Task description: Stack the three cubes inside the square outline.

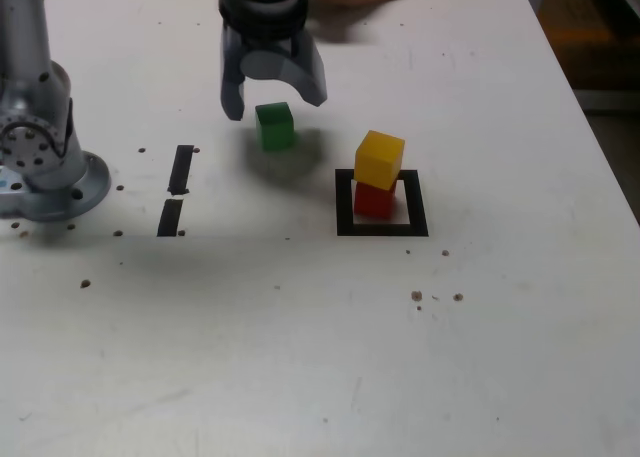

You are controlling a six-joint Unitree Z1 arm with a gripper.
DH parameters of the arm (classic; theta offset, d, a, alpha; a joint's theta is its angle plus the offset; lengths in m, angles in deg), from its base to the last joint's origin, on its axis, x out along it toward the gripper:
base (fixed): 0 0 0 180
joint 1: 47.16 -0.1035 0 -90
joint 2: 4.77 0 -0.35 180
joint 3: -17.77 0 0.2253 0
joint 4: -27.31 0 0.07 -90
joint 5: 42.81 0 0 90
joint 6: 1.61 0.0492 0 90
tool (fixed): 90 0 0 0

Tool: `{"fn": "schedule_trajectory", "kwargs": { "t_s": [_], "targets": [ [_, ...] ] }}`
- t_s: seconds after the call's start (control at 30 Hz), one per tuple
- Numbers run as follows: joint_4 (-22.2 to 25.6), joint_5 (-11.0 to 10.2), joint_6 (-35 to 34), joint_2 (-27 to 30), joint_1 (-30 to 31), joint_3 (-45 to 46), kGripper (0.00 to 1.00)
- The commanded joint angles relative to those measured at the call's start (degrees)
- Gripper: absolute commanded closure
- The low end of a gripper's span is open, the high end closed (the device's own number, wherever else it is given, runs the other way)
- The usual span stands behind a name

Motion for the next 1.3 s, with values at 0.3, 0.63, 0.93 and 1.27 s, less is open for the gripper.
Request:
{"fn": "schedule_trajectory", "kwargs": {
  "t_s": [0.3, 0.63, 0.93, 1.27],
  "targets": [
    [-6.7, 4.3, 2.9, -4.9, -2.6, 1.6, 0.08],
    [-6.6, 5.4, 3.9, -5.8, -5.5, 2.9, 0.44],
    [-6.5, 4.8, 4.8, -3.6, -5.7, 3.1, 0.99],
    [5.6, 3.4, 6.5, 1.8, -2.7, -1.3, 1.0]
  ]
}}
